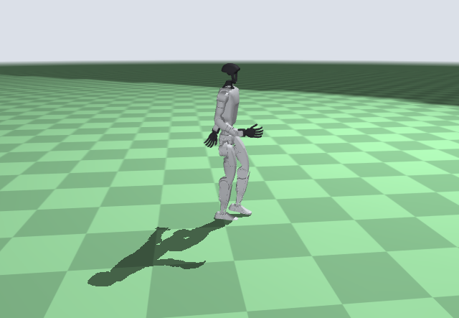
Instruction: Walk run
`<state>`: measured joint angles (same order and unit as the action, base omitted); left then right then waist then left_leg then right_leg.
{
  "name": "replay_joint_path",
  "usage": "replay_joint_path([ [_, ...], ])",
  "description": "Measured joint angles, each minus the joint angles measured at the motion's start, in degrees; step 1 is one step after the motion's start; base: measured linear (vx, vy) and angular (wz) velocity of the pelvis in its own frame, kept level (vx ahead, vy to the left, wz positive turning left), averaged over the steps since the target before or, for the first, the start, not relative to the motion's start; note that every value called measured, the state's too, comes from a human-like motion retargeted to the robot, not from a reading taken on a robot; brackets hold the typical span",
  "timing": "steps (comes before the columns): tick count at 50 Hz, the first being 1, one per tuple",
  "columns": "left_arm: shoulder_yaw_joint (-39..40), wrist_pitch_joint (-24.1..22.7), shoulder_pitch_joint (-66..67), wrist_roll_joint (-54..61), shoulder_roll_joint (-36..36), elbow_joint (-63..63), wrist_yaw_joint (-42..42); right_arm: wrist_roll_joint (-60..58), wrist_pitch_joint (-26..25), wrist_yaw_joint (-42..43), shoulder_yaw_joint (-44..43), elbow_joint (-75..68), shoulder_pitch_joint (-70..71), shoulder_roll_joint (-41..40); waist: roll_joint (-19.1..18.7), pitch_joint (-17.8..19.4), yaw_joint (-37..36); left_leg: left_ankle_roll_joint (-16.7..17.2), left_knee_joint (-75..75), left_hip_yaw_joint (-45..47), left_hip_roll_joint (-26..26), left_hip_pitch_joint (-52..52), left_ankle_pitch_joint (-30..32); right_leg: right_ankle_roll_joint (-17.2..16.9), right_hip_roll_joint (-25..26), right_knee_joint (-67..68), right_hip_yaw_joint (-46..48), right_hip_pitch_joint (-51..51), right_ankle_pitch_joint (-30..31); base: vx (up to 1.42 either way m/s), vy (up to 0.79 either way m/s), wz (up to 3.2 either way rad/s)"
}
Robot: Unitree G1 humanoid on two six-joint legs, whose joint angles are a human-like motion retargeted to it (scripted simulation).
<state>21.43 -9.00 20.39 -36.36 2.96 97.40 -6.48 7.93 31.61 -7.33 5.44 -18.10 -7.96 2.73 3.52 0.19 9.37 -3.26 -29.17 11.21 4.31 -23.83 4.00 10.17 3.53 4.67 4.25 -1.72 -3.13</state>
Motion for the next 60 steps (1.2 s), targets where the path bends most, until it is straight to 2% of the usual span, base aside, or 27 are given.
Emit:
replay_joint_path([
  [3, 3.06, 4.31, 6.73, -1.52, -2.60, 0.00, -7.56, 1.00, 0.05, -0.01, -0.15, 0.80, 1.81, 1.06, -0.56, 2.13, -2.95, -4.37, 16.65, 6.11, -0.28, -1.78, -5.47, 0.36, 2.21, -0.45, 0.82, 4.90, -2.28, 1.01, -0.12, -0.74],
  [5, 5.11, 5.93, 9.86, -1.92, -3.40, 0.00, -13.11, 0.74, 0.23, 0.26, 0.17, 0.97, 2.62, 1.93, 0.02, 2.68, -1.89, -5.72, 24.92, 4.08, 3.44, -2.61, -9.90, -0.46, 1.98, -0.27, 2.98, 7.65, -2.18, 1.27, -0.05, 0.13],
  [7, 6.40, 7.75, 11.70, -1.10, -3.53, 0.00, -16.89, 0.18, 0.43, 0.72, 1.39, 0.63, 2.55, 1.97, 0.89, 2.86, -0.75, -5.91, 27.88, 4.16, 4.46, -1.75, -10.31, -2.04, 2.30, 1.72, 2.48, 9.73, 1.05, 1.37, -0.04, 0.08],
  [9, 7.30, 10.34, 12.21, -0.34, -2.92, 0.00, -17.66, -0.01, 0.40, 1.22, 2.20, 0.14, 1.52, 1.43, 1.18, 2.49, -1.58, -5.94, 24.61, 7.21, 2.49, -0.14, -9.16, -4.79, 2.26, 4.62, 3.14, 11.21, 8.62, 0.97, -0.07, -0.37],
  [10, 7.70, 11.52, 12.08, 0.07, -2.44, 0.00, -17.16, 0.04, 0.36, 1.42, 2.55, 0.02, 0.71, 1.16, 1.18, 2.01, -2.29, -5.86, 22.17, 10.23, 0.96, 0.69, -9.49, -6.44, 2.27, 6.34, 3.15, 11.66, 13.82, 1.24, -0.03, -0.70],
  [11, 8.00, 11.94, 11.58, 0.88, -1.79, 0.00, -16.09, 0.25, 0.42, 1.32, 2.85, 0.12, -0.45, 0.99, 0.73, 1.44, -3.71, -6.28, 21.45, 10.42, 0.13, 1.13, -6.28, -8.82, 1.68, 8.59, 4.88, 11.96, 20.62, 1.42, 0.02, -0.74],
  [13, 8.07, 11.75, 9.54, 3.58, -0.33, 0.00, -14.29, 0.74, 0.47, 0.66, 3.22, 0.52, -2.74, 0.73, 0.32, 0.34, -4.23, -8.43, 18.22, 3.85, 0.85, 1.60, -5.96, -12.37, 0.14, 17.42, 7.32, 10.13, 31.53, 1.50, 0.09, -0.13],
  [15, 7.81, 11.18, 5.21, 7.58, 1.27, 0.00, -13.66, 1.03, 0.32, -0.22, 3.70, 0.57, -4.08, 0.91, 3.12, 1.35, -1.98, -9.12, 13.15, -5.06, 7.49, 3.32, -10.60, -15.49, -3.67, 38.86, 5.61, 3.77, 33.13, 1.28, 0.10, 0.71],
  [16, 7.89, 10.81, 1.43, 9.63, 2.32, 0.00, -13.15, 1.08, 0.11, -0.45, 3.41, 0.25, -4.08, 0.59, 3.03, 1.74, -1.97, -9.25, 11.87, -1.50, 6.42, 4.98, -11.81, -16.40, -3.41, 45.04, 3.99, 0.91, 33.13, 1.29, 0.07, 0.53],
  [17, 8.18, 10.13, -2.34, 11.53, 3.12, -0.26, -12.26, 1.15, -0.09, -0.59, 3.16, -0.04, -4.26, 0.22, 1.65, 1.79, -2.41, -9.20, 11.79, 1.05, 4.15, 6.75, -12.50, -16.04, -2.30, 48.35, 3.67, -1.65, 32.92, 1.12, 0.08, 0.03],
  [18, 8.90, 8.81, -6.07, 13.15, 3.40, -1.04, -10.62, 1.23, -0.26, -0.56, 2.99, -0.31, -4.81, -0.25, -2.29, 1.14, -3.76, -8.81, 14.08, 1.58, -0.48, 8.77, -12.14, -13.16, 0.52, 45.89, 5.91, -3.60, 32.28, 0.89, 0.09, -0.02],
  [19, 9.14, 7.25, -9.44, 14.84, 3.27, -3.55, -9.22, 1.28, -0.40, -0.31, 2.70, -0.59, -5.26, -0.46, -4.33, 0.87, -4.11, -8.52, 15.32, 0.65, -1.85, 10.62, -12.46, -11.06, 1.57, 45.48, 6.93, -5.93, 29.47, 0.83, 0.07, 0.23],
  [22, 6.48, 1.06, -18.61, 21.22, 3.40, -14.11, -6.52, 1.52, -0.35, 0.65, 1.78, -0.91, -6.67, -0.76, -6.13, 0.56, -2.27, -7.92, 18.26, -3.06, -0.55, 15.80, -13.16, -8.89, 0.54, 44.34, 7.71, -13.02, 19.33, 0.97, 0.00, 1.32],
  [25, 0.93, -4.29, -27.37, 26.41, 5.64, -23.27, -6.34, 2.59, -0.13, 0.20, 0.51, -0.04, -8.69, -0.99, -6.93, -0.75, 2.23, -7.74, 20.95, -6.70, 0.74, 20.17, -13.76, -11.21, -4.38, 35.45, 10.57, -18.50, 11.07, 0.91, -0.09, 2.07],
  [30, -4.96, -7.50, -41.20, 27.46, 10.14, -30.31, -8.96, 4.22, -0.59, -1.46, -1.51, 0.87, -11.14, -0.89, -4.30, -3.06, 7.56, -7.54, 21.86, -14.24, 5.06, 27.13, -17.20, -13.44, -12.27, 12.22, 8.99, -24.14, 9.17, 1.02, -0.21, 1.82],
  [32, -6.91, -7.62, -45.11, 27.00, 11.90, -30.38, -9.89, 3.78, -0.71, -1.04, -1.61, 0.55, -11.68, -0.75, -3.81, -3.41, 9.03, -6.64, 21.63, -16.41, 4.83, 30.40, -18.46, -13.35, -11.97, 4.17, 2.89, -25.82, 6.15, 1.04, -0.33, 1.32],
  [35, -9.54, -7.81, -48.09, 26.36, 13.66, -29.54, -9.67, 2.46, -0.96, 0.00, -1.34, 0.00, -12.20, -0.36, -3.74, -3.87, 9.24, -4.20, 20.69, -18.44, 3.63, 34.79, -18.49, -18.77, -11.24, -3.77, -5.40, -26.38, 4.37, 1.07, -0.40, 0.71],
  [38, -10.15, -8.85, -46.57, 24.38, 13.67, -28.44, -8.33, 1.75, -1.32, -0.43, -0.61, -0.46, -12.13, 0.05, -2.86, -6.07, 9.67, 0.11, 16.44, -19.25, 3.71, 36.27, -12.53, -20.58, -10.85, 2.46, -5.38, -25.95, 8.17, 1.18, -0.51, 0.62],
  [40, -9.38, -9.70, -43.28, 21.92, 12.92, -27.07, -8.04, 2.07, -1.52, -1.51, 0.04, -0.89, -12.18, -0.06, -3.21, -7.02, 11.74, 3.68, 9.55, -20.69, 2.90, 35.44, -2.41, -21.13, -11.73, 5.84, -3.75, -24.70, 12.37, 1.09, -0.54, 1.07],
  [42, -8.58, -9.56, -39.29, 18.66, 10.52, -24.28, -7.05, 2.71, -2.02, -2.77, -0.63, -1.42, -11.21, -0.12, -3.84, -6.81, 11.08, 8.72, -0.60, -19.98, 2.52, 31.71, 10.16, -17.14, -10.37, 8.56, -4.43, -22.29, 8.52, 1.07, -0.52, 0.72],
  [44, -7.47, -8.28, -35.45, 16.35, 8.38, -19.24, -4.52, 2.43, -2.33, -3.25, -0.55, -1.89, -9.62, 0.41, -3.80, -6.51, 11.23, 12.09, -12.10, -16.56, 1.32, 26.00, 17.83, -15.50, -10.68, 8.84, -2.56, -19.34, 6.30, 0.88, -0.40, 0.73],
  [45, -6.56, -7.42, -33.65, 15.47, 7.57, -16.26, -3.27, 1.99, -2.29, -3.01, -0.20, -1.95, -8.76, 0.80, -3.50, -6.37, 11.82, 12.11, -16.89, -13.79, 0.08, 23.19, 20.90, -15.57, -11.64, 8.08, -1.44, -17.73, 5.96, 0.97, -0.43, 0.87],
  [48, -3.85, -4.35, -26.92, 13.76, 6.34, -8.10, -2.41, 0.23, -2.24, -1.88, -0.08, -2.17, -5.56, 1.80, -2.12, -5.96, 10.79, 6.27, -22.45, -3.42, -3.63, 16.68, 12.35, -14.32, -12.23, 5.79, 1.67, -13.49, 5.27, 0.74, -0.31, 0.28],
  [52, 0.18, 0.19, -16.80, 13.08, 6.14, -0.34, -3.25, -1.37, -1.45, -1.51, 0.59, -1.16, -2.20, 3.38, 0.18, -4.23, 4.19, 6.47, -21.99, 1.47, -1.31, 7.75, 2.76, -13.45, -12.24, 2.06, 4.03, -8.85, 5.88, 0.73, -0.23, -0.78],
  [54, 2.47, 4.88, -10.16, 12.99, 6.07, 0.00, -4.78, -0.67, -0.83, -1.80, 0.82, -0.19, -0.92, 4.31, 0.09, -3.21, 1.73, 4.59, -16.20, 3.13, -1.18, 3.51, -1.56, -12.35, -10.36, 0.61, 5.68, -6.50, 4.98, 0.65, -0.18, -0.15],
  [57, 3.84, 11.19, -2.31, 14.55, 6.43, 0.00, -6.50, 1.52, -0.83, -2.77, 0.45, 0.36, 0.58, 5.58, -0.79, -1.83, -0.77, -1.22, -4.42, 8.74, -2.81, -0.39, -5.67, -10.90, -7.31, -0.67, 8.26, -2.95, 2.46, 0.82, -0.12, 0.39],
  [60, 5.39, 14.22, 3.51, 16.58, 6.19, 0.00, -4.91, 2.40, -1.26, -3.33, -0.74, -0.05, 1.84, 6.71, -2.52, -0.62, -1.47, -3.99, 10.23, 12.17, -0.95, -1.45, -8.56, -9.92, -3.11, -1.65, 9.38, 1.34, -0.69, 0.63, -0.08, 0.95],
])
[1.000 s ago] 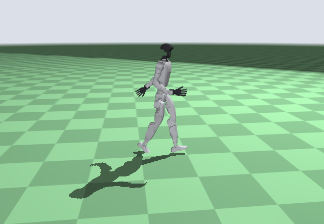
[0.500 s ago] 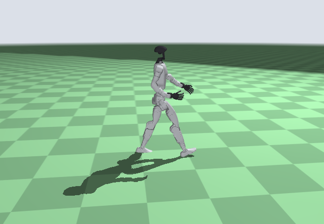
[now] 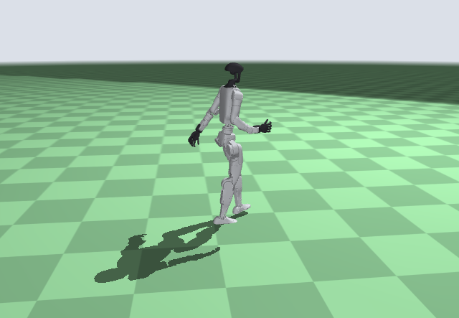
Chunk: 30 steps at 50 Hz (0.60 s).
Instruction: Walk run
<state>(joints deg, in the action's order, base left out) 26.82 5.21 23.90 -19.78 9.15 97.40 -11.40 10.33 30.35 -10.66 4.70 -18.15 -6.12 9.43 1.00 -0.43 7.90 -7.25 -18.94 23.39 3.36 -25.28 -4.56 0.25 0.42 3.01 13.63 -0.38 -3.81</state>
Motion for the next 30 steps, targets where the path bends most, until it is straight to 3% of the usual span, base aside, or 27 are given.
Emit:
replay_joint_path([
  [3, 3.15, -0.14, 3.33, 0.94, -1.34, 0.00, 1.53, -2.42, 0.47, 1.74, -1.12, -0.42, -0.07, 0.36, -0.93, -0.33, 1.49, 0.01, 10.54, 4.38, 3.98, 1.14, -3.72, -0.70, 2.30, -0.61, 5.19, 4.24, -2.10, 0.80, -0.07, 1.43],
  [5, 5.82, -0.87, 4.14, 0.85, -2.75, 0.00, 0.99, -4.22, 0.74, 2.92, -1.81, -0.51, -1.09, -0.34, -0.76, -1.29, 1.67, -2.95, 13.80, 10.66, 4.97, 3.40, -3.14, -1.69, 3.30, 0.42, 5.64, 5.87, -2.12, 0.90, -0.08, 1.09],
  [7, 9.35, -1.43, 3.56, -0.31, -3.78, 0.00, -1.14, -4.93, 0.88, 3.64, -2.43, -0.72, -2.78, -1.93, 0.56, -2.83, -1.37, -7.75, 13.30, 13.31, 4.70, 5.49, 1.15, -3.62, 2.33, 2.49, 6.42, 7.12, 0.64, 1.11, -0.22, -0.21],
  [8, 11.47, -1.85, 3.13, -1.10, -4.05, 0.00, -2.93, -4.81, 0.85, 3.63, -2.41, -1.00, -3.73, -2.91, 1.98, -3.61, -3.94, -7.75, 12.77, 14.96, 3.60, 6.73, 0.60, -4.57, 1.34, 3.86, 5.97, 8.16, 3.40, 1.05, -0.48, -0.78],
  [10, 14.13, -2.28, 0.99, -1.27, -3.50, 0.00, -8.18, -3.98, 0.61, 2.82, -2.92, -2.06, -5.13, -5.21, 3.19, -5.74, -6.45, -7.75, 12.39, -1.40, 6.00, 3.89, -2.32, -6.40, 0.51, 8.22, 10.86, 7.52, 14.30, 0.95, -0.35, -0.20],
  [12, 14.47, -2.22, -2.69, 2.90, -3.66, 0.00, -12.19, -3.71, 0.25, 2.16, -2.55, -2.77, -6.47, -6.70, 0.93, -6.38, -6.68, -7.75, 8.94, 4.17, 1.15, 6.25, -3.32, -9.04, 0.72, 17.21, 8.65, 4.82, 25.61, 0.96, 0.40, 0.99],
  [13, 14.07, -2.93, -5.58, 5.45, -3.60, 0.00, -12.94, -4.01, 0.30, 2.72, -2.34, -2.63, -7.14, -7.09, -1.21, -6.20, -5.83, -7.75, 7.78, 0.46, 0.50, 6.55, -4.22, -7.64, 3.58, 23.34, 5.48, 1.38, 29.38, 0.67, 0.31, 1.88],
  [15, 12.02, -6.19, -12.29, 9.86, -3.44, 0.00, -12.69, -4.34, 0.88, 4.44, -2.03, -2.02, -8.25, -6.83, -5.81, -6.12, -5.32, -7.75, 6.73, -3.48, -1.32, 8.41, -5.91, -0.23, 7.33, 35.20, 4.06, -4.83, 31.94, 0.64, 0.15, 2.25],
  [17, 6.89, -8.77, -18.49, 12.97, -4.20, -3.63, -11.49, -3.51, 1.35, 4.45, -2.92, -2.05, -8.58, -6.21, -8.62, -6.22, -4.85, -7.75, 7.20, -7.34, -1.76, 10.30, -5.96, 0.85, 7.73, 42.72, 3.90, -9.96, 22.36, 0.68, 0.18, 2.35],
  [18, 3.98, -9.53, -21.04, 13.54, -4.83, -7.04, -10.60, -2.82, 1.30, 3.82, -3.50, -2.22, -8.61, -6.03, -9.21, -6.10, -4.96, -7.75, 7.70, -9.46, -1.29, 11.18, -5.67, 2.68, 5.64, 45.28, 4.98, -11.99, 19.18, 0.58, 0.15, 2.29],
  [20, -1.54, -11.53, -25.45, 11.89, -5.42, -14.27, -9.64, -1.86, 0.82, 2.76, -4.29, -2.32, -9.10, -5.59, -10.26, -5.81, -4.70, -7.75, 8.17, -13.87, -0.41, 13.06, -5.30, 7.21, 3.20, 47.43, 3.83, -15.85, 14.31, 0.57, 0.10, 2.52],
  [23, -8.81, -16.18, -31.56, 5.29, -4.16, -23.52, -10.57, -2.73, 1.12, 3.81, -5.49, -1.90, -9.80, -4.20, -11.19, -5.87, -1.01, -7.75, 8.09, -22.42, 1.75, 15.25, -4.63, 9.25, -1.37, 42.39, 3.36, -20.09, 8.27, 0.61, 0.03, 3.33],
  [25, -13.57, -18.89, -35.81, 2.55, -2.16, -27.50, -9.78, -3.73, 1.58, 5.05, -5.72, -1.77, -10.04, -3.37, -10.98, -6.20, 1.45, -7.75, 7.69, -27.75, 3.65, 16.39, -4.35, 8.13, -2.37, 34.16, 1.32, -21.96, 8.22, 0.63, -0.11, 3.29],
  [30, -19.92, -22.51, -44.08, -1.98, 1.35, -31.03, -3.37, -4.39, 1.51, 6.11, -5.38, -1.80, -9.89, -3.30, -5.80, -5.52, 4.58, -7.75, 6.42, -39.64, 10.95, 22.00, -4.77, -1.55, -5.04, 10.76, -10.87, -24.12, 9.12, 0.58, -0.16, 2.55],
])
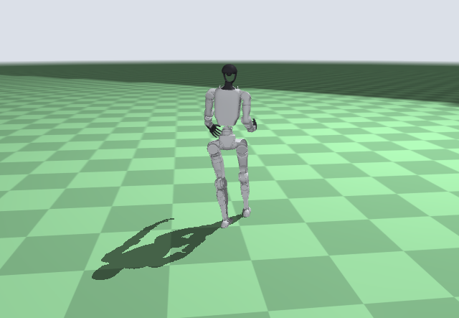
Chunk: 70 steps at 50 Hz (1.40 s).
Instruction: Walk run
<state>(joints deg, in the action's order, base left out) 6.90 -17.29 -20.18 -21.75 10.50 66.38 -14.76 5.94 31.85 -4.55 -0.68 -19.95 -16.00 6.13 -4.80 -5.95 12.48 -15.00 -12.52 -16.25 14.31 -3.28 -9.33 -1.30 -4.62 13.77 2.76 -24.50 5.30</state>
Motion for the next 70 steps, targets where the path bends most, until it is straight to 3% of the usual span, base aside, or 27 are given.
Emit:
replay_joint_path([
  [2, -0.10, 0.08, -0.86, -0.74, 0.09, -0.30, 1.61, -0.33, -0.09, 0.00, 0.36, 0.09, 0.72, -0.06, 2.48, 1.41, -1.25, 0.00, 0.19, -2.48, 2.25, 3.89, -0.07, -2.84, 1.21, -6.08, -10.01, -0.30, -2.22, 0.76, -0.25, 1.30],
  [4, 0.35, 0.22, -0.38, 0.01, -0.37, 0.41, 2.57, -1.04, -0.19, -0.37, 0.69, 0.14, 1.62, -0.06, 3.78, 2.75, -1.58, 0.00, 0.06, -5.20, 3.38, 7.81, 0.35, -9.01, 1.96, -10.78, -17.85, 1.07, -4.00, 0.66, -0.18, 1.27],
  [8, 4.70, -1.10, 3.83, 4.79, -2.50, 5.71, 3.83, -3.20, -0.25, -1.71, 2.19, 0.55, 2.77, 0.19, 4.29, 2.60, -0.12, 0.20, -1.45, -9.15, 4.79, 13.09, 3.92, -10.63, 1.16, -9.02, -16.23, 3.88, -2.94, 0.82, -0.12, 1.36],
  [10, 8.33, -1.67, 6.92, 7.53, -3.63, 9.94, 4.23, -4.78, -0.18, -2.47, 2.83, 0.67, 3.05, -0.35, 4.33, 1.74, 3.57, 2.99, -5.78, -12.78, 5.47, 13.86, 7.71, -10.74, -1.22, -6.68, -6.92, 5.13, 1.79, 0.81, -0.21, 2.11],
  [12, 12.10, 1.07, 10.92, 8.99, -4.71, 14.44, 4.54, -5.63, 0.00, -2.74, 3.65, 0.19, 2.71, -1.52, 3.07, 0.05, 3.63, 8.95, -12.18, -10.75, 4.59, 11.36, 16.51, -8.80, 0.92, -4.57, -11.99, 6.52, -2.86, 0.91, -0.40, 1.67],
  [15, 15.94, 8.95, 16.97, 11.09, -6.47, 22.28, 7.84, -4.25, -0.64, -2.47, 2.57, -1.00, 1.52, -2.68, 2.60, -2.46, 1.56, 25.46, -26.41, -0.66, 0.63, 2.47, 28.45, -7.29, -1.10, -3.85, -5.67, 8.75, -6.48, 0.84, -0.25, 1.94],
  [17, 17.98, 11.13, 20.12, 16.44, -5.01, 28.44, 8.40, -3.48, -1.02, -2.19, 3.86, -1.15, 1.73, -2.18, 4.72, -3.11, 1.51, 29.55, -31.36, 13.68, -4.41, -1.71, 32.81, -6.78, -4.87, -4.69, 0.94, 10.84, -7.46, 0.70, -0.17, 1.73],
  [21, 18.67, 15.60, 29.90, 18.85, -1.84, 31.03, 1.63, -3.92, -0.91, -1.63, 5.20, -1.02, 4.54, -0.62, 6.76, -1.12, -2.24, 23.11, -40.46, 21.58, -5.86, -10.86, 23.39, -5.17, -4.54, -7.66, 4.94, 16.02, -8.48, 0.46, -0.13, 0.85],
  [25, 21.28, 16.99, 38.24, 11.45, -0.40, 31.03, 7.16, -3.28, -0.16, -2.38, 5.16, 0.63, 5.80, 1.75, 7.78, -0.38, -7.17, 18.12, -39.12, 26.30, -6.76, -21.14, 13.79, -4.95, -3.42, -10.10, 9.16, 19.84, -10.21, 0.61, -0.10, 0.78],
  [30, 22.97, 17.70, 43.44, 8.07, -0.03, 31.03, 10.45, -1.99, -1.45, -2.97, 3.37, 2.30, 7.05, 3.49, 7.82, 0.82, -12.23, 5.29, -20.13, 34.69, -9.26, -29.90, 8.01, -5.65, -0.08, -11.64, 12.59, 23.91, -13.41, 0.50, -0.07, 0.88],
  [35, 27.02, 15.68, 44.77, 9.43, -4.72, 31.03, 5.61, -7.39, -1.70, 1.23, 2.93, 4.97, 7.89, 3.82, 7.48, 2.45, -14.40, 1.12, 0.28, 47.24, -8.52, -29.25, 4.59, -4.45, 2.83, -12.13, 18.41, 28.16, -13.16, 0.72, 0.01, 0.67],
  [38, 28.74, 14.95, 44.93, 11.23, -8.24, 31.03, 0.02, -8.39, -1.45, 1.52, 3.89, 4.62, 7.79, 2.50, 8.79, 2.75, -14.22, 0.11, 0.35, 46.29, -8.13, -26.76, 5.65, -4.64, 3.08, -10.64, 18.47, 31.17, -8.58, 0.82, -0.03, 0.31],
  [40, 29.67, 14.61, 44.55, 12.00, -9.88, 31.03, -2.97, -7.89, -1.55, 0.75, 4.46, 3.90, 6.72, 0.84, 9.59, 1.95, -14.57, 0.00, -0.46, 52.31, -9.72, -23.23, 5.84, -5.66, 2.38, -8.65, 19.12, 32.84, -1.69, 0.97, -0.02, 0.03],
  [43, 29.73, 13.94, 42.17, 13.28, -10.27, 31.03, -3.61, -7.14, -1.54, -0.29, 5.15, 3.09, 3.19, -2.24, 8.49, -0.58, -14.26, 0.00, -1.91, 42.33, -9.60, -22.10, 1.48, -1.60, 3.05, -1.27, 19.33, 32.02, 16.83, 1.19, 0.03, 0.42],
  [45, 27.65, 13.28, 39.08, 15.19, -9.60, 31.03, -2.79, -6.74, -1.54, 0.32, 6.18, 3.16, 0.25, -3.34, 5.98, -0.46, -12.14, 0.00, -4.50, 37.28, -10.49, -19.82, -1.11, 4.24, 1.65, 12.75, 22.79, 29.04, 24.70, 1.26, 0.18, 1.52],
  [47, 24.77, 11.83, 34.23, 16.37, -8.08, 30.57, -2.57, -5.78, -1.82, 1.35, 6.49, 2.88, -0.78, -3.33, 5.39, 0.83, -9.98, 0.00, -5.09, 36.52, -9.04, -14.82, -3.32, 7.64, 1.30, 28.44, 20.27, 23.86, 24.70, 1.04, 0.09, 2.00],
  [50, 20.78, 10.86, 26.90, 16.44, -6.09, 25.38, -1.96, -4.57, -2.27, 1.10, 5.14, 2.39, -1.13, -3.83, -0.81, 0.17, -8.57, 0.00, -1.78, 29.76, -12.65, -10.94, -2.80, 3.99, 13.49, 28.28, 11.97, 16.48, 20.90, 0.70, 0.10, 1.80],
  [51, 20.01, 10.76, 24.45, 15.59, -5.84, 22.84, -1.41, -4.47, -2.39, 1.07, 4.41, 2.45, -1.20, -3.77, -1.44, 0.38, -8.44, 0.00, -1.04, 28.19, -12.47, -9.53, -2.81, 4.17, 13.99, 29.78, 10.67, 13.76, 17.84, 0.73, 0.03, 1.76],
  [53, 18.15, 9.83, 19.85, 14.04, -5.31, 17.61, -0.65, -4.41, -2.36, 1.35, 3.08, 2.86, -1.53, -3.62, -2.17, 0.94, -7.06, 0.00, 0.90, 24.66, -11.63, -6.10, -2.71, 5.09, 14.05, 30.41, 8.70, 8.74, 11.82, 0.83, -0.03, 2.10],
  [56, 14.48, 7.31, 13.52, 13.67, -3.65, 10.68, -1.14, -4.14, -2.05, 1.67, 1.63, 3.56, -1.55, -3.29, -1.87, 1.95, -2.69, 0.00, 3.36, 18.88, -9.56, -1.10, -2.63, 7.61, 6.32, 24.68, 13.14, 4.06, 3.92, 0.87, -0.17, 2.49],
  [60, 10.98, 4.05, 6.63, 14.13, -1.59, 4.84, -1.71, -3.62, -2.08, 1.51, 0.38, 4.45, -2.11, -3.25, 0.22, 2.21, 3.12, 0.00, 4.62, 10.79, -5.92, 4.91, -3.78, 3.70, -0.65, 7.00, 13.03, 0.18, 2.38, 0.95, -0.23, 2.23],
  [63, 9.52, 2.42, 3.30, 14.56, -0.82, 2.77, -0.58, -3.56, -2.09, 2.64, -0.18, 4.97, -2.42, -3.44, 2.05, 3.08, 5.00, 0.00, 5.66, 5.94, -3.27, 10.65, -4.29, 0.79, -1.19, -5.01, 3.58, -3.67, 0.02, 0.89, -0.19, 1.36],
  [65, 8.76, 1.53, 2.59, 15.21, -0.92, 2.14, 0.67, -3.49, -2.31, 3.67, -0.14, 5.24, -2.73, -3.36, 2.80, 3.33, 4.47, 0.34, 6.19, 4.88, -2.01, 14.05, -3.93, -6.43, -1.20, -11.59, -2.00, -5.59, -2.64, 1.08, -0.30, 0.43],
  [66, 8.70, 1.13, 3.04, 15.53, -1.05, 2.33, 1.24, -3.43, -2.44, 4.20, 0.18, 5.25, -2.95, -3.41, 2.78, 3.30, 4.27, 1.57, 5.89, 4.77, -2.38, 15.35, -3.02, -9.49, -2.13, -13.11, 1.20, -5.97, -3.20, 1.16, -0.45, 0.23],
  [67, 8.73, 0.80, 3.66, 15.84, -1.20, 2.72, 1.73, -3.44, -2.59, 4.69, 0.55, 5.23, -3.07, -3.49, 2.57, 3.12, 4.28, 3.05, 5.51, 4.64, -2.96, 16.39, -1.73, -9.79, -2.48, -13.73, 3.98, -6.22, -3.19, 1.09, -0.49, 0.29],
  [68, 8.96, 0.60, 4.59, 16.10, -1.40, 3.52, 2.06, -3.59, -2.78, 5.09, 1.01, 5.11, -3.00, -3.62, 1.96, 2.66, 4.72, 5.04, 4.97, 4.50, -3.96, 16.92, 0.33, -4.56, -1.66, -12.53, 5.92, -6.21, -2.02, 1.02, -0.45, 0.28],
  [70, 10.07, 0.86, 7.10, 15.94, -2.05, 6.15, 1.81, -4.45, -3.15, 5.20, 1.68, 4.72, -2.54, -3.81, 1.72, 0.74, 5.00, 10.01, 3.63, 4.75, -4.38, 17.19, 7.12, -0.96, -1.45, -8.00, 11.04, -6.46, -2.35, 1.07, -0.47, 0.33],
])
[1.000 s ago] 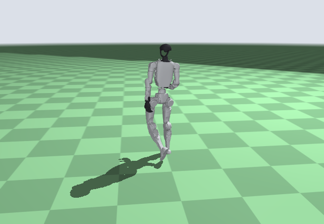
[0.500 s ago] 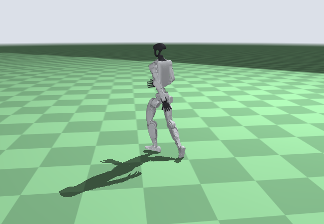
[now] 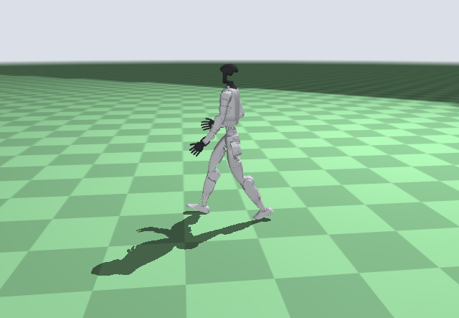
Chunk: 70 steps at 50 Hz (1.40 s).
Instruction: Walk run
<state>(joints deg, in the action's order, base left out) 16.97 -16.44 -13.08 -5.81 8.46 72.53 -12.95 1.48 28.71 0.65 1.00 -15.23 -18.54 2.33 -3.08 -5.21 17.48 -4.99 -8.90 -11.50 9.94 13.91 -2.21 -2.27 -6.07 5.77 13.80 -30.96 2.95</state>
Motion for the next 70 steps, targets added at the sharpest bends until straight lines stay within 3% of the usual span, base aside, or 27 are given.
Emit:
replay_joint_path([
  [2, 0.85, 1.36, 3.79, -1.76, -0.73, 3.91, -1.11, -0.91, 0.12, -0.32, 0.44, -0.04, -0.37, -0.38, -1.02, -1.06, 2.53, 7.01, -4.35, -2.90, -1.02, -0.15, 11.98, -1.16, 1.29, 3.49, -6.02, 0.68, 4.00, 1.38, -0.65, 0.96],
  [5, 0.46, 5.32, 10.49, -6.37, -1.94, 11.16, -1.48, -0.18, -0.04, -1.32, 0.94, -0.51, -0.82, -0.49, -2.10, -1.09, 3.98, 17.97, -20.04, -1.25, -2.52, -4.76, 29.26, 3.35, 5.25, 8.88, -14.61, 3.17, -0.28, 1.18, -0.49, 0.64],
  [7, 0.10, 9.02, 13.66, -10.01, -2.12, 15.97, -0.85, 0.53, -0.68, -2.13, 1.74, -0.42, -0.32, -0.29, -1.54, -0.56, 3.69, 19.59, -35.02, 5.18, -4.54, -11.36, 32.21, 5.81, 2.60, 8.22, -3.18, 8.41, -2.42, 1.12, -0.50, -0.03],
  [10, 0.53, 13.28, 19.04, -18.24, -2.88, 18.87, -2.11, 0.74, -1.29, -1.80, 1.56, -0.77, 2.33, 0.08, 2.91, -1.62, 0.89, 13.20, -40.00, 12.19, -2.44, -18.92, 26.02, 6.69, 1.95, 6.30, -7.20, 13.40, -5.04, 0.89, -0.36, -0.42],
  [15, 3.66, 11.29, 29.49, -26.82, -5.48, 18.76, -1.36, -0.16, -0.83, -0.82, 1.73, 0.37, 5.94, 1.38, 5.79, 0.69, -4.93, 6.14, -40.49, 21.27, -4.71, -34.22, 10.50, 8.15, 4.82, -0.31, -9.31, 22.09, -5.18, 0.99, -0.32, -0.73],
  [19, 6.21, 11.43, 35.17, -27.62, -5.41, 20.88, -2.08, 2.40, 0.44, -1.36, 1.45, 2.26, 7.55, 2.72, 5.42, 2.45, -9.61, 0.90, -22.04, 20.48, -4.32, -42.13, 7.24, 10.03, 9.73, -2.55, -9.22, 27.92, -8.15, 0.92, -0.26, -0.56],
  [22, 9.15, 13.73, 37.10, -27.29, -5.19, 23.80, -2.25, 4.64, 0.54, -2.64, 0.61, 2.79, 8.68, 3.78, 4.74, 3.98, -12.71, -3.73, -4.96, 26.11, -5.87, -44.28, 5.56, 11.17, 13.09, -2.53, -10.90, 32.36, -10.83, 1.05, -0.14, -0.39],
  [25, 11.50, 16.82, 38.52, -24.23, -5.29, 24.87, -2.53, 5.84, 0.63, -3.37, -0.02, 1.90, 8.99, 3.83, 5.53, 4.02, -13.16, -3.24, 8.68, 19.74, 0.15, -44.65, 0.52, 10.61, 12.82, -2.42, -7.15, 36.68, -10.57, 1.20, -0.09, 0.11],
  [28, 12.59, 18.75, 38.96, -20.47, -5.36, 24.87, -3.58, 5.38, 0.47, -2.91, -0.01, 0.53, 7.24, 2.52, 6.44, 2.82, -13.60, -4.08, 6.93, 28.44, -1.56, -42.13, -0.39, 7.69, 12.54, 0.32, -5.74, 39.66, -2.89, 1.30, -0.08, -0.04],
  [30, 13.46, 18.11, 38.65, -18.84, -5.46, 24.87, -3.48, 4.41, 0.62, -2.25, 0.06, -0.20, 5.32, 1.37, 6.75, 1.51, -15.44, -4.70, 3.88, 31.31, -3.28, -40.67, 1.34, 5.48, 11.63, 3.48, -3.71, 41.03, 8.88, 1.31, -0.07, -0.78],
  [32, 13.59, 14.41, 37.77, -16.46, -5.57, 24.87, -3.57, 2.80, 1.11, -1.85, 0.68, -0.84, 3.45, 0.28, 6.25, 0.65, -15.91, -5.07, 1.29, 21.64, -2.89, -39.82, 4.77, 3.60, 11.07, 11.24, -3.03, 40.10, 22.31, 1.58, -0.03, -0.39],
  [33, 12.94, 12.19, 36.70, -14.52, -5.61, 24.87, -3.68, 1.82, 1.27, -1.50, 1.14, -0.94, 2.76, -0.06, 6.67, 1.13, -14.25, -5.70, -1.47, 17.55, -1.69, -39.05, 3.34, 2.84, 10.95, 19.97, -4.45, 37.46, 25.87, 1.44, -0.04, 0.60],
  [35, 10.89, 10.08, 32.39, -10.28, -4.76, 24.57, -3.32, 0.19, 1.05, -0.41, 1.82, -1.23, 2.47, -0.37, 9.87, 3.33, -11.66, -6.63, -6.38, 12.56, 4.30, -35.92, -1.37, 3.02, 4.00, 42.97, -1.15, 31.23, 27.05, 1.31, -0.10, 0.67],
  [38, 10.07, 9.65, 24.72, -5.50, -4.20, 20.36, 0.94, -0.81, 1.00, -0.50, 2.75, -1.15, 1.42, -0.82, 3.64, 2.68, -13.91, -6.21, -3.52, 22.07, -7.20, -28.73, -3.24, 6.22, 9.13, 43.56, -0.10, 25.32, 24.94, 1.09, -0.08, -0.46],
  [42, 8.98, 6.20, 13.65, -1.59, -3.67, 12.46, 3.09, 0.50, 0.78, -1.78, 1.58, -1.50, 1.09, -1.20, -0.10, 2.19, -10.53, -5.20, 0.58, 18.54, -7.44, -21.90, -4.55, 4.32, 12.70, 39.69, -2.48, 15.06, 15.12, 0.96, -0.04, 0.90],
  [45, 5.64, 3.66, 6.76, 1.66, -1.84, 6.47, 1.57, 1.43, 1.68, -2.84, 1.25, -0.62, 0.19, -0.73, -1.41, 1.58, -4.07, -5.11, 3.19, 15.81, -6.68, -17.16, -5.80, 1.72, 9.04, 30.62, -1.35, 8.22, 7.26, 1.07, -0.18, 1.78],
  [50, 1.23, 2.41, -4.19, 2.06, 4.00, 0.85, -1.97, 3.09, 2.13, -3.41, 1.67, -0.69, -0.03, -0.18, 2.12, 0.90, 0.91, -4.10, 4.57, 12.59, -2.54, -8.66, -9.86, -0.16, -0.71, 7.20, 1.12, 1.98, 3.79, 1.01, -0.29, 0.89],
  [53, 0.36, 2.96, -8.61, -0.90, 7.02, 0.22, -2.61, 1.97, 1.48, -3.01, 1.71, -1.72, 0.56, -0.40, 2.95, 0.46, 0.12, -1.42, 4.51, 12.64, -2.99, -4.24, -10.96, -4.01, -0.37, -4.32, -4.05, -1.30, -0.43, 1.28, -0.49, 0.05],
  [55, -0.21, 2.54, -9.15, -2.05, 7.53, 0.02, -1.75, 0.48, 1.44, -2.48, 1.46, -1.86, 0.33, -0.37, 2.54, -0.18, 0.26, 1.17, 3.27, 11.89, -3.98, -1.97, -9.21, -6.82, -1.61, -6.50, 1.10, -1.44, -1.28, 1.12, -0.47, 0.17],
  [57, -0.11, 1.09, -7.87, -2.17, 7.03, 0.47, 0.08, -0.86, 1.40, -2.51, 1.18, -1.96, 0.41, -0.82, 2.05, -1.38, 1.30, 5.38, 0.86, 10.75, -5.03, -1.16, -2.81, -1.08, -0.81, -1.25, 0.50, -1.16, -0.75, 1.26, -0.54, 0.47],
  [58, 0.11, 0.30, -6.58, -2.14, 6.47, 0.98, 0.76, -1.22, 1.28, -2.92, 0.99, -1.96, 0.19, -1.19, 1.79, -2.02, 2.28, 7.96, -0.88, 9.41, -5.60, -0.80, 2.39, -0.10, -2.23, 1.00, 5.86, -0.63, 0.27, 1.31, -0.59, 0.82],
  [60, 0.90, -0.65, -2.70, -2.63, 5.07, 2.52, 0.82, -0.98, 0.98, -4.02, 0.92, -1.90, -0.50, -2.02, 0.88, -2.64, 5.55, 13.71, -6.93, 4.57, -6.50, -0.79, 16.68, 1.04, -0.62, 3.72, 0.30, 1.45, 4.95, 1.32, -0.66, 0.87],
  [62, 2.38, 0.01, 2.73, -4.61, 3.24, 4.52, -0.37, 1.13, 0.00, -4.90, 1.66, -2.28, -0.21, -2.38, 0.98, -2.22, 4.96, 18.49, -18.94, 4.16, -5.85, -4.00, 27.96, 5.58, 2.93, 8.28, -8.99, 3.00, 0.98, 1.22, -0.61, -0.22],
  [63, 2.92, 0.62, 5.39, -5.88, 2.13, 5.92, -0.70, 2.35, -0.64, -5.37, 1.91, -2.46, 0.24, -2.43, 0.87, -1.41, 4.80, 18.83, -27.59, 5.64, -6.63, -7.00, 31.14, 7.84, 4.85, 9.36, -10.09, 4.96, -1.63, 1.14, -0.50, -0.45],
  [65, 3.78, 1.16, 9.53, -8.14, 0.63, 10.10, -0.61, 4.29, -1.68, -6.21, 2.65, -2.73, 1.90, -2.38, -0.69, 0.94, 4.56, 19.33, -44.37, 4.12, -7.67, -13.45, 32.21, 9.92, 5.13, 8.98, -0.41, 10.66, -3.54, 1.06, -0.43, -0.49],
  [67, 3.54, 1.61, 13.66, -10.87, -0.85, 13.59, -0.10, 5.57, -2.16, -5.68, 2.94, -3.06, 4.18, -1.84, 3.06, -0.32, 3.81, 14.75, -43.27, 9.17, -3.95, -17.83, 28.03, 9.96, 2.41, 6.47, -3.42, 14.11, -4.23, 0.89, -0.31, -0.58],
  [70, 3.24, 2.93, 21.43, -16.57, -3.29, 16.61, 3.57, 6.30, -2.28, -3.65, 2.99, -3.32, 6.97, -1.79, 4.34, 0.46, 0.56, 10.62, -43.63, 17.56, -7.23, -25.76, 20.14, 10.99, 5.21, 3.65, -6.42, 19.55, -5.19, 1.22, -0.37, -1.10],
])
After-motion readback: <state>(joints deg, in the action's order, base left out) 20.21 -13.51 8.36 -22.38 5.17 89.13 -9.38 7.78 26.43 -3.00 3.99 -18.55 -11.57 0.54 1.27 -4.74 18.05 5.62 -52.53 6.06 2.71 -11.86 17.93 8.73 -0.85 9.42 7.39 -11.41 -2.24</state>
